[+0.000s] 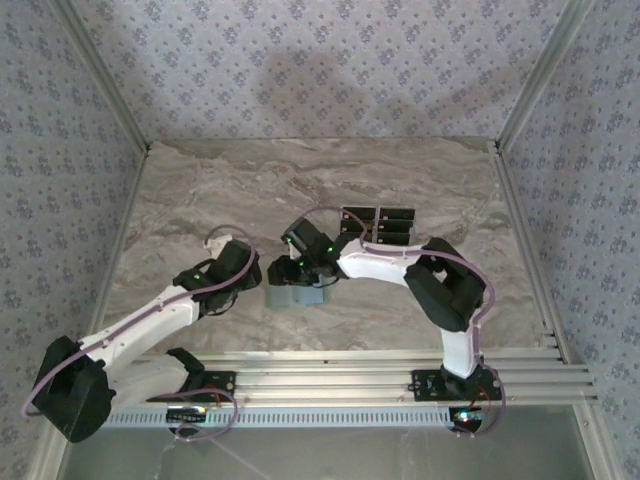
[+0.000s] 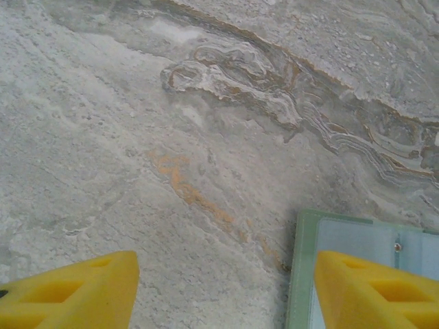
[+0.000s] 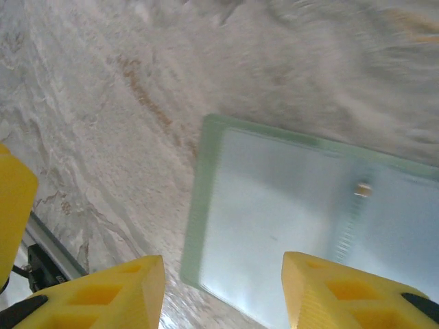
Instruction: Put the credit cards into the card holder
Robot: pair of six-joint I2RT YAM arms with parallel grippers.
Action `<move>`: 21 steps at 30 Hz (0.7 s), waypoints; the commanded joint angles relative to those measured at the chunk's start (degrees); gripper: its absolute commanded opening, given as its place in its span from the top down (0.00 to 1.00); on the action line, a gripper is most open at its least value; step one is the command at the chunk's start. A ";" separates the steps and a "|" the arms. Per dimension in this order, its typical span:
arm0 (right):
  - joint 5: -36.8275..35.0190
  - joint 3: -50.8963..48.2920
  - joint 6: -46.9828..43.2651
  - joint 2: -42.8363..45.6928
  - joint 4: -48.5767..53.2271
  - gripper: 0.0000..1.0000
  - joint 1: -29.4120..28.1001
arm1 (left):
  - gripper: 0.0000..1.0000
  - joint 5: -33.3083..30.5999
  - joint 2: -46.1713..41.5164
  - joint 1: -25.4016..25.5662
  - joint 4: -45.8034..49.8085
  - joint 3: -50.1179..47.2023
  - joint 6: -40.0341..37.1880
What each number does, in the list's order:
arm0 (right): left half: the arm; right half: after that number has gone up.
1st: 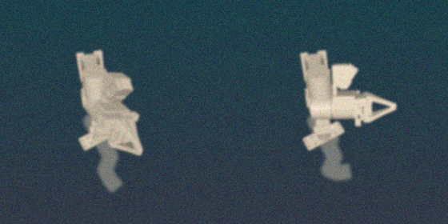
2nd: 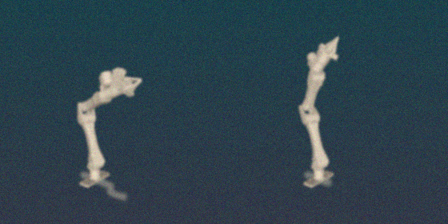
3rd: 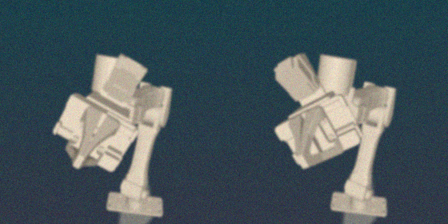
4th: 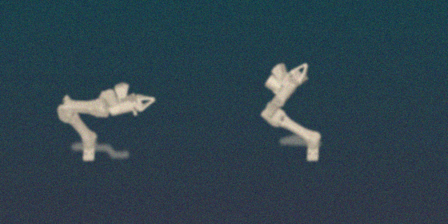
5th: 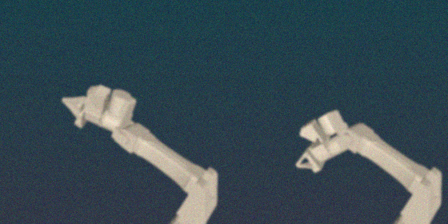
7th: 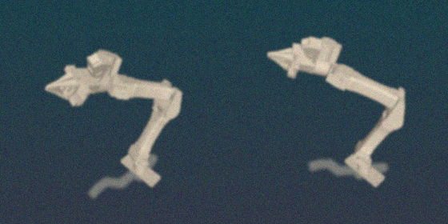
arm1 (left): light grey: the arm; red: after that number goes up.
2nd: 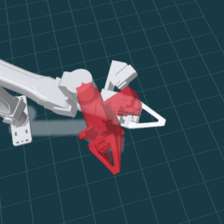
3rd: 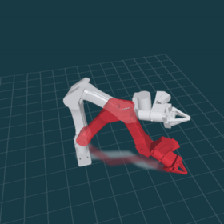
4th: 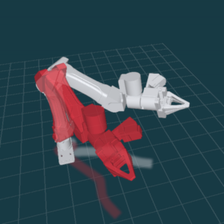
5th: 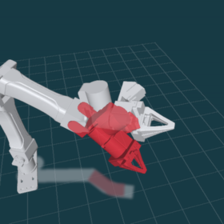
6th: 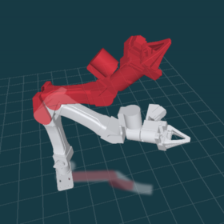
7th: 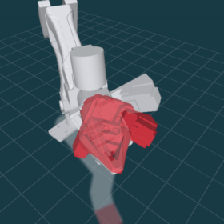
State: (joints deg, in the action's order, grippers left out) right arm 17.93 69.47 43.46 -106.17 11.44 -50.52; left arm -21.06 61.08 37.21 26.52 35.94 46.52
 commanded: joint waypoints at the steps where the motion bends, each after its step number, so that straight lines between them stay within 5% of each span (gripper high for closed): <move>1: -3.56 -0.65 -3.77 3.99 5.60 0.49 2.00 | 0.31 3.96 1.17 -0.27 -3.19 -0.87 -2.52; 21: -5.12 -3.32 -6.65 -2.15 7.10 0.46 2.74 | 0.32 8.20 11.67 0.32 -8.57 -3.60 -4.09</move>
State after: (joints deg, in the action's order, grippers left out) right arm 13.89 67.51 37.71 -107.48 17.65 -47.55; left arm -13.23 72.01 37.23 19.22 32.77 43.07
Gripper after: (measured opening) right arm 0.534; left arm 0.684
